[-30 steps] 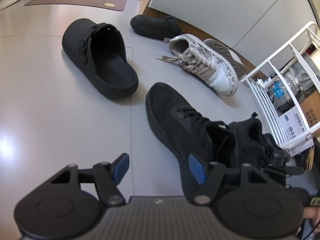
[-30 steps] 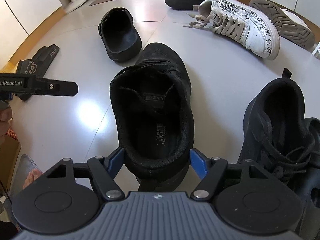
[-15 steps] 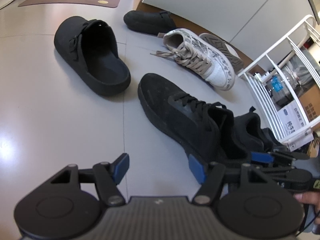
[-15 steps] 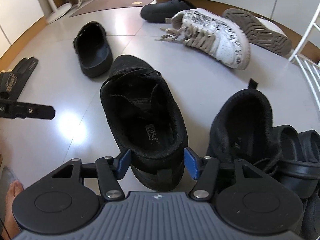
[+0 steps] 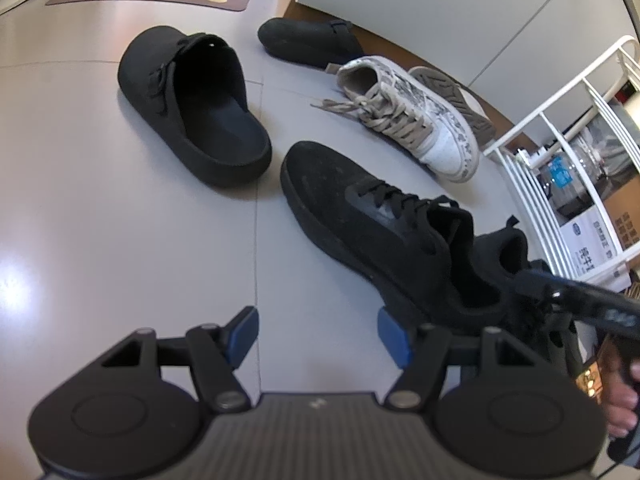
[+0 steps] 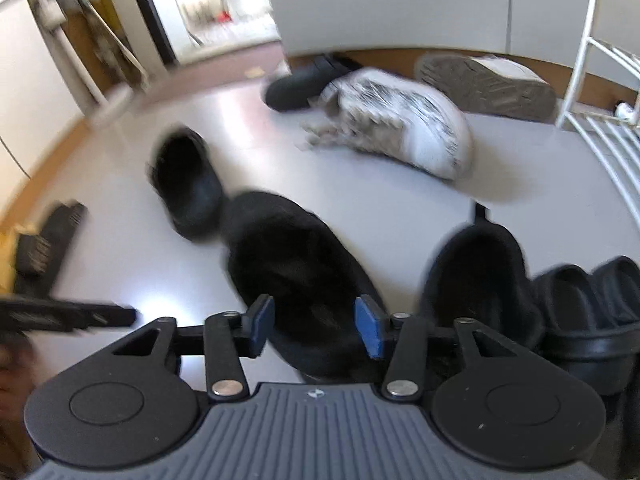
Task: Organize scattered shoes
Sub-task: 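Push the second sneaker against the first with the right gripper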
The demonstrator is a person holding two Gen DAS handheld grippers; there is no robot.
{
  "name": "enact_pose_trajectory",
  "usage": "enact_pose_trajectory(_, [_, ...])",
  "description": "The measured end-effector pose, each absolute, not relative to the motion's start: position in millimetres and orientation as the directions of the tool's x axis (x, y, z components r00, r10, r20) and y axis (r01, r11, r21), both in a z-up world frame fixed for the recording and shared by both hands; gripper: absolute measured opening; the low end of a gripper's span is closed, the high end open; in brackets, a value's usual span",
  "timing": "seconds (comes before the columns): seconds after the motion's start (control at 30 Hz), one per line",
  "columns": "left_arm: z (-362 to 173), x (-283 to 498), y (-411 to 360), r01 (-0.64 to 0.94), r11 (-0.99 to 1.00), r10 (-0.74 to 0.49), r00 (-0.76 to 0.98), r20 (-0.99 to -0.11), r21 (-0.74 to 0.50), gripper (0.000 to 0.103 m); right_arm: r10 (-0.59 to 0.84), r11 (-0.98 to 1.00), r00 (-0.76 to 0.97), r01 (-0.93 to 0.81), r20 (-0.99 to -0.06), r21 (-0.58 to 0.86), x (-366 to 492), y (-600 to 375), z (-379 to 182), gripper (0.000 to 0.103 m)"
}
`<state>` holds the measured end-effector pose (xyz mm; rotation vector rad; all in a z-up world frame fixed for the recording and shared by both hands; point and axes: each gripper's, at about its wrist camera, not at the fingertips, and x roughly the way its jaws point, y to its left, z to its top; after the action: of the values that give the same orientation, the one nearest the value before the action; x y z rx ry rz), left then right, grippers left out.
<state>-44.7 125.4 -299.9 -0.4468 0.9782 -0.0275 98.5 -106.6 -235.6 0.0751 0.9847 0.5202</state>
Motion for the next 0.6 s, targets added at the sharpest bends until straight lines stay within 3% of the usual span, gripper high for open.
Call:
enact_pose_trajectory(0.37, [-298, -46, 135, -0.197, 0.896, -0.217, 0.587, -0.780, -0.397, 0.068, 0.573, 0.802, 0.251, -0.368, -0.780, 0.471, 95, -86, -264, 0.064])
enact_pose_trajectory(0.6, [-299, -51, 146, -0.223, 0.886, -0.209, 0.591, -0.780, -0.406, 0.068, 0.542, 0.825, 0.194, -0.311, -0.818, 0.473, 100, -78, -291, 0.066])
